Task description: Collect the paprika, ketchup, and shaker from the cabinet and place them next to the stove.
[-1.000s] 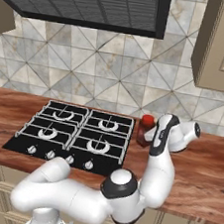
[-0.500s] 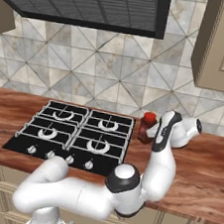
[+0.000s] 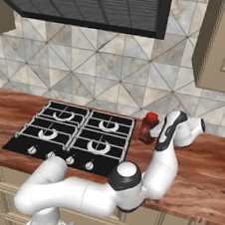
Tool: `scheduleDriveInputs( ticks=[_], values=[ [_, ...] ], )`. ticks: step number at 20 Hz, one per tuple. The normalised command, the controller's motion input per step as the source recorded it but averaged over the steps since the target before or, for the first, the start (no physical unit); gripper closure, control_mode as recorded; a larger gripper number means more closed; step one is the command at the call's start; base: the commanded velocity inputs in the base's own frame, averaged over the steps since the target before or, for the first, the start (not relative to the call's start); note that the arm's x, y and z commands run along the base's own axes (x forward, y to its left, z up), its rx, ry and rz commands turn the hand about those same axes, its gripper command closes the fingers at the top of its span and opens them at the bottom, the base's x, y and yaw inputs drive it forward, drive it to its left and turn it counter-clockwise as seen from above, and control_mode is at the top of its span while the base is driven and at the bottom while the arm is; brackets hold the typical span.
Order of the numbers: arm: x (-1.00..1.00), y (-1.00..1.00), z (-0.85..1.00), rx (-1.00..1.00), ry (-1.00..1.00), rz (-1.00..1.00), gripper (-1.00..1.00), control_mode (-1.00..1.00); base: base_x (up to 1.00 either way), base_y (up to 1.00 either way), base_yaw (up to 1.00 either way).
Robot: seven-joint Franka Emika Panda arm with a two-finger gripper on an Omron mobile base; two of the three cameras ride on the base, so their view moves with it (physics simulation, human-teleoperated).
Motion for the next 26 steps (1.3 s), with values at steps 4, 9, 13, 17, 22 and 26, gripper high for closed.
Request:
scheduleDriveInputs(
  ticks=[4,9,13,17,22,26],
  values=[
    [-0.03,0.00,0.00,0.00,-0.01,0.00,-1.00,-1.00,0.00,0.00,0.00],
    [-0.11,0.03,0.00,0.00,0.00,0.00,-1.00,-1.00,0.00,0.00,0.00],
    [-0.14,0.05,0.01,0.00,-0.05,0.00,-1.00,-1.00,0.00,0.00,0.00],
    [-0.10,0.01,0.18,0.00,-0.06,-0.01,-1.00,-1.00,0.00,0.00,0.00],
    [-0.03,0.00,0.18,0.00,-0.02,-0.01,-1.00,-1.00,0.00,0.00,0.00],
    [-0.03,0.00,0.20,-0.02,-0.05,-0.02,-1.00,-1.00,0.00,0.00,0.00]
  ],
)
